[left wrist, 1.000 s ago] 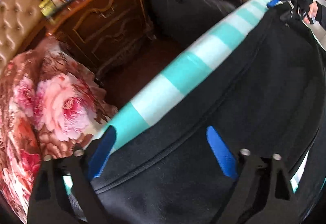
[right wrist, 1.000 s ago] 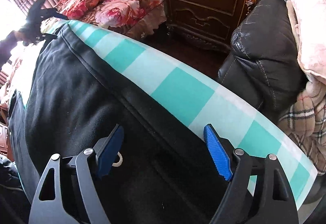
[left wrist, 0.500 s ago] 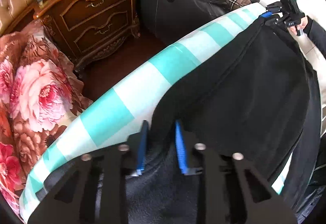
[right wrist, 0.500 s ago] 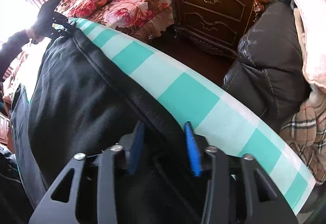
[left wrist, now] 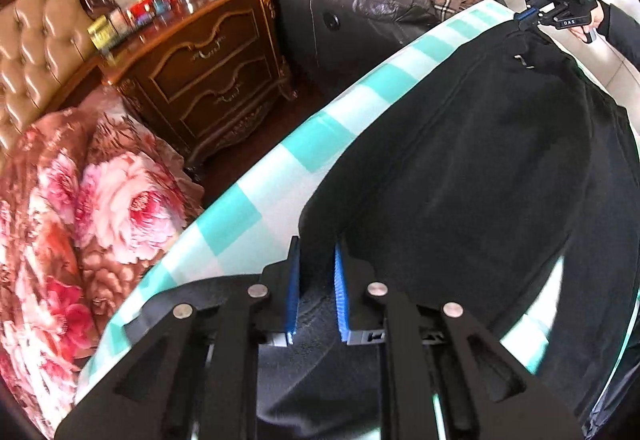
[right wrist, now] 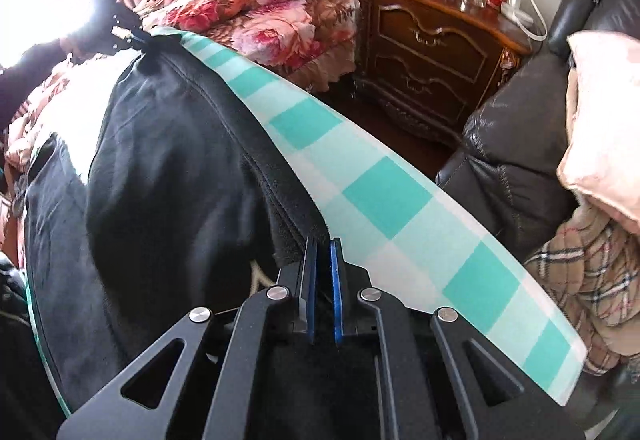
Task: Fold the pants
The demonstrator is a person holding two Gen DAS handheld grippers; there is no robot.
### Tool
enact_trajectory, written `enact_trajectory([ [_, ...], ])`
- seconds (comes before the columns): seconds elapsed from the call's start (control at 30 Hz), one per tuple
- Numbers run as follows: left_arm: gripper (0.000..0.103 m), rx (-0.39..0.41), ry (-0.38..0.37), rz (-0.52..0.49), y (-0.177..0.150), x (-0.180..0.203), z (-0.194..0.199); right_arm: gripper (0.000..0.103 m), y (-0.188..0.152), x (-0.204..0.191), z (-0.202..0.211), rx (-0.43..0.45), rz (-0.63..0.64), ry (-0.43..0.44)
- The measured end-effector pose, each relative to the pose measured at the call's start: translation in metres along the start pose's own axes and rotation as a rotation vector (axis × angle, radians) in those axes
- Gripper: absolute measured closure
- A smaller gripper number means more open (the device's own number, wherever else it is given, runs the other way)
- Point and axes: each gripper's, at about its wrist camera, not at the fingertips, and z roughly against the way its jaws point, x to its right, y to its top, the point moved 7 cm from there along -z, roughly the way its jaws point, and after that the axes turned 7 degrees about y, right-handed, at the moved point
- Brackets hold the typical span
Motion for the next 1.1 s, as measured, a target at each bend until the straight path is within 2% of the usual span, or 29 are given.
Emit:
enact_trajectory([
  [0.17,0.089,0.027,0.08,-0.026,-0.01,0.021,0.045,0.096,-0.009,-0.026,0.033,0.049,0.035,-0.052],
  [0.33,0.089,0.077,0.16,-0.026,-0.027,0.049,0.096,0.096,-0.023,-0.07,0.07,0.091,0.075,-0.114],
  [0.5,0.089,0.121,0.248,-0.055,-0.057,0.098,0.148,0.096,-0.049,-0.111,0.098,0.128,0.094,-0.169],
  [0.67,0.089,0.16,0.306,-0.044,-0.092,0.142,0.184,0.096,-0.082,-0.151,0.111,0.164,0.101,-0.208],
  [0.9,0.089,0.176,0.371,-0.054,-0.148,0.212,0.207,0.096,-0.133,-0.201,0.12,0.228,0.086,-0.252],
  [1.1,0.089,0.167,0.383,-0.018,-0.194,0.259,0.207,0.096,-0.184,-0.238,0.111,0.248,0.04,-0.236],
])
